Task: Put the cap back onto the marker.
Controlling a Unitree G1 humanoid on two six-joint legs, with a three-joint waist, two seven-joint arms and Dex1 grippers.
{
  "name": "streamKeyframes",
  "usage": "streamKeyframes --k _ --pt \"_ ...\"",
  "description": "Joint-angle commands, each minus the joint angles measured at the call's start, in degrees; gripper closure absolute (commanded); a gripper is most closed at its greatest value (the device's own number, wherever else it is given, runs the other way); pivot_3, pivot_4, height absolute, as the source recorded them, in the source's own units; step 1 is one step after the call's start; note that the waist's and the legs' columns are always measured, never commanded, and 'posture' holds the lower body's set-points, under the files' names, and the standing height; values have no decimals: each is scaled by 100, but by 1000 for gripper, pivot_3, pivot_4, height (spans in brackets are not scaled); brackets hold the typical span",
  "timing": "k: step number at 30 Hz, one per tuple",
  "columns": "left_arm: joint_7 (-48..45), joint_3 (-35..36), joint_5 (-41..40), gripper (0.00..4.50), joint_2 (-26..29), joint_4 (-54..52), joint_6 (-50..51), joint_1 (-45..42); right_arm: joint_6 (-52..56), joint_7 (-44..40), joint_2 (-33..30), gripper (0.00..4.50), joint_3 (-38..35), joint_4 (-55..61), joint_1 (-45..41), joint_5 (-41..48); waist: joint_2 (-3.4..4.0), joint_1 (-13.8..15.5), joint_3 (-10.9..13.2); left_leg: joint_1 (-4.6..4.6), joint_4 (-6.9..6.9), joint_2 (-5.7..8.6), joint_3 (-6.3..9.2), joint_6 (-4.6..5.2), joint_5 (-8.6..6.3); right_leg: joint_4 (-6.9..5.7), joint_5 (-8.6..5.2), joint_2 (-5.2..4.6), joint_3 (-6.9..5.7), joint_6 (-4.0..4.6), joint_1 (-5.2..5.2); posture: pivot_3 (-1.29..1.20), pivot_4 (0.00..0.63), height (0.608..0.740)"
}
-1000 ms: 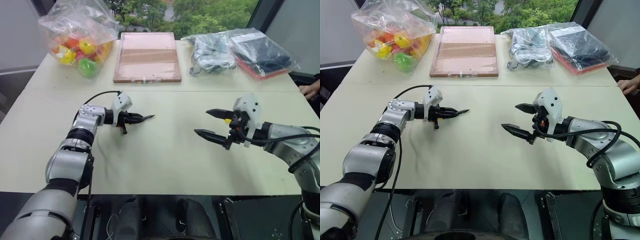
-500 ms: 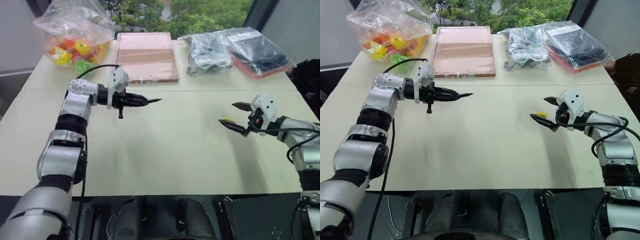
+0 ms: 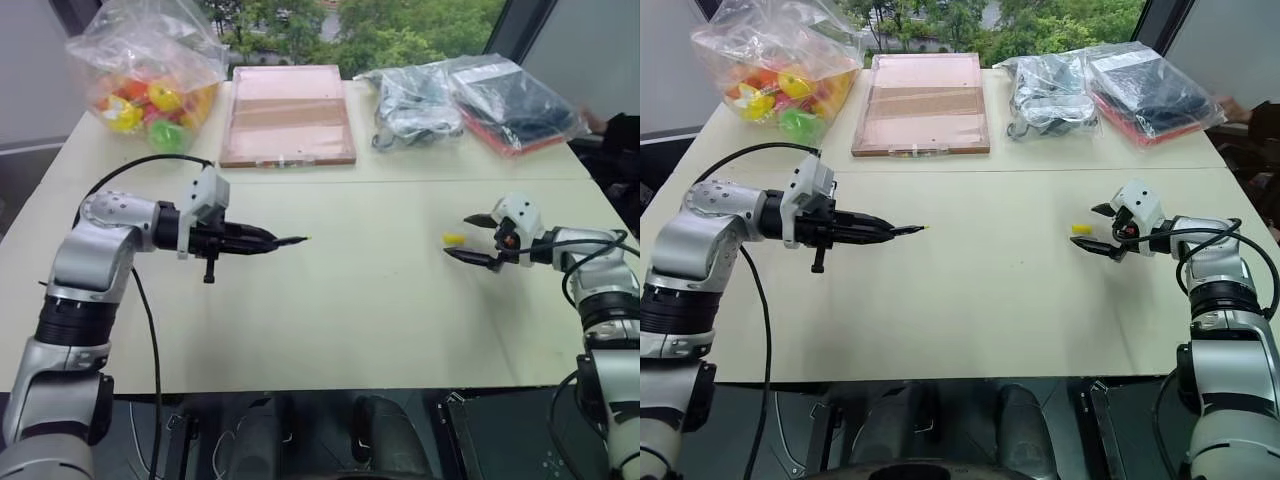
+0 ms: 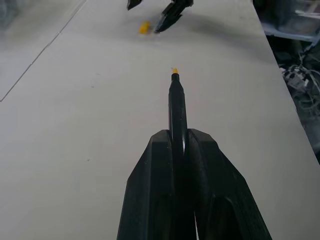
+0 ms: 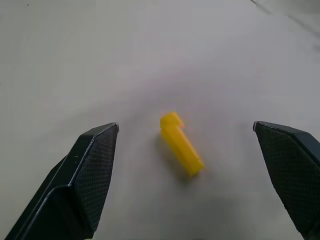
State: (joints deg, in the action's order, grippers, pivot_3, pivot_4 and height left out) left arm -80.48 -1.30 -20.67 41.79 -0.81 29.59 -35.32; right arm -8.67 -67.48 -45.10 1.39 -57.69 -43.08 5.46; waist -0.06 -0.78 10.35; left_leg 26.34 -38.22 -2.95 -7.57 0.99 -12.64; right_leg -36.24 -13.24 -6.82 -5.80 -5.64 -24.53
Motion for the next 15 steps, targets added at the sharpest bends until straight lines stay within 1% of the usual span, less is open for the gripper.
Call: streamKeyframes --k 1,6,10,13,14,15 --pt "158 183 -212 4431 163 -328 97 66 -145 -164 -28 0 -8 -275 -201 -143 1 -13 0 0 0 0 -2 0 0 0 0 0 0 0 0 0 150 740" --pt "328 177 -350 4431 246 -429 127 168 -261 -138 -36 0 -62 -544 -276 -236 1 3 0 -3 0 0 -2 -1 0 0 0 0 0 0 3 0 150 740" --pt "472 106 -398 4431 200 -458 119 192 -305 -91 -19 0 -91 -687 -304 -274 0 7 0 -4 0 0 -1 -1 0 0 0 0 0 0 5 0 150 740" --pt "536 70 -432 4500 176 -468 116 187 -267 -109 -2 785 -95 -748 -308 -270 1 7 -1 -6 -1 0 -2 -2 1 0 0 0 0 0 7 0 150 740" --pt "553 62 -446 4500 178 -467 115 189 -261 -120 5 1248 -96 -756 -308 -266 1 7 -1 -6 -1 0 -2 -2 1 0 0 0 0 0 8 0 150 740" --pt "567 54 -458 4500 182 -464 106 194 -251 -130 14 1616 -97 -756 -304 -262 1 6 -1 -7 -1 0 -2 -2 1 0 0 0 0 0 8 0 150 740"
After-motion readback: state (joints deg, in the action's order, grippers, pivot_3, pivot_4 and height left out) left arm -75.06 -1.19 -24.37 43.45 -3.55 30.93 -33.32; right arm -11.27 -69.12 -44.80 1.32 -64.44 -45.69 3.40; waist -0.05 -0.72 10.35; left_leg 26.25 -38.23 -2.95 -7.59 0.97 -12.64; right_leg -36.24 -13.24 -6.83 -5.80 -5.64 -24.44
